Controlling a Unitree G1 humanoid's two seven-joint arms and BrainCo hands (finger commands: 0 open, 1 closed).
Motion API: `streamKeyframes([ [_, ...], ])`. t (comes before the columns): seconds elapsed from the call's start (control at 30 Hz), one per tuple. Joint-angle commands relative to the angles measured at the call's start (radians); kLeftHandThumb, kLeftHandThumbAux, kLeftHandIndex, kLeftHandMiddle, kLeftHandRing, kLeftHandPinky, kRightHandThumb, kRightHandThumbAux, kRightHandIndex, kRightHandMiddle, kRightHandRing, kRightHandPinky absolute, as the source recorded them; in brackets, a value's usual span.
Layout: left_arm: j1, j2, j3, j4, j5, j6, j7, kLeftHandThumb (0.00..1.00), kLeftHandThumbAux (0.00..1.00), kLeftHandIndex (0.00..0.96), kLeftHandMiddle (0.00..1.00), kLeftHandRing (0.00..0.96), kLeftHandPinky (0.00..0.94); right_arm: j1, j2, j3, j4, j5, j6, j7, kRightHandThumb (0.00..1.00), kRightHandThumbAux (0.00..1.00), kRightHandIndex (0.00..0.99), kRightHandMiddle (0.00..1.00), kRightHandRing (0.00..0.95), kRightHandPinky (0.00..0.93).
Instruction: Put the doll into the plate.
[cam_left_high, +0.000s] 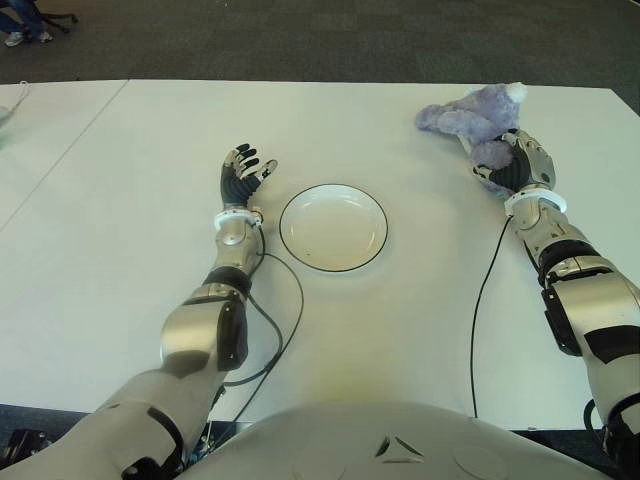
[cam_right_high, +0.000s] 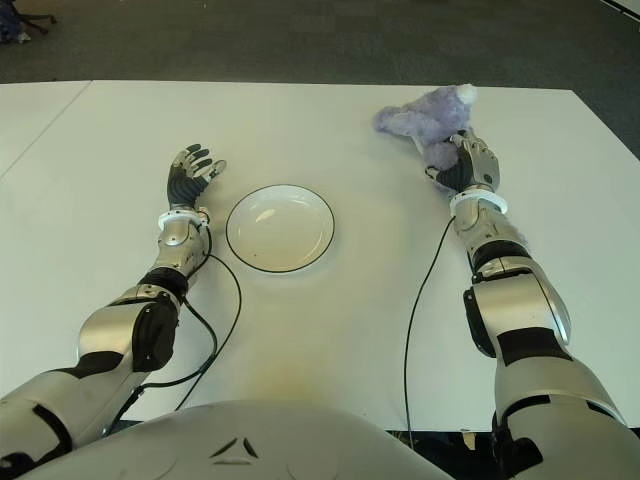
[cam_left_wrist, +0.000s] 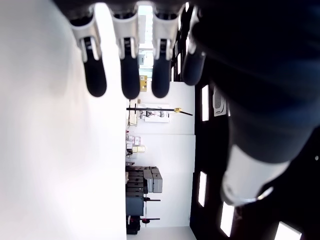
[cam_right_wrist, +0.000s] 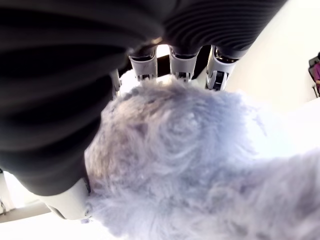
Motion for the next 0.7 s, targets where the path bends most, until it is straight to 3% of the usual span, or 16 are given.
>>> streamKeyframes([
  [0.03,0.171,-0.061,0.006,0.122,-0.012,0.149,-0.013,0.000,0.760,0.209,0.254,0.257,0.270,0.081,0.056,-0.023,0.027,0.029,0.021,0.031,0.370,0.775,0.315,0.151,0.115,0.123],
  [0.13,0.173,-0.057,0.006,0.122,-0.011,0.154,-0.019,0.000,0.742,0.199,0.252,0.256,0.254,0.091,0.072,-0.041,0.028,0.047,0.034,0.035,0.381,0.779,0.320,0.156,0.114,0.119],
  [0.17,0.173,-0.057,0.006,0.122,-0.011,0.154,-0.021,0.000,0.732,0.193,0.248,0.253,0.248,0.093,0.076,-0.045,0.028,0.050,0.036,0.036,0.608,0.743,0.386,0.162,0.118,0.123],
  [0.23,0.175,-0.056,0.007,0.122,-0.012,0.154,-0.024,0.000,0.721,0.188,0.244,0.250,0.243,0.097,0.081,-0.052,0.028,0.055,0.039,0.039,0.676,0.732,0.405,0.165,0.119,0.124],
  [0.7,0.185,-0.056,0.006,0.120,-0.009,0.132,-0.018,0.000,0.692,0.197,0.267,0.265,0.257,0.138,0.115,-0.139,0.032,0.128,0.057,0.099,0.686,0.729,0.407,0.151,0.100,0.091],
])
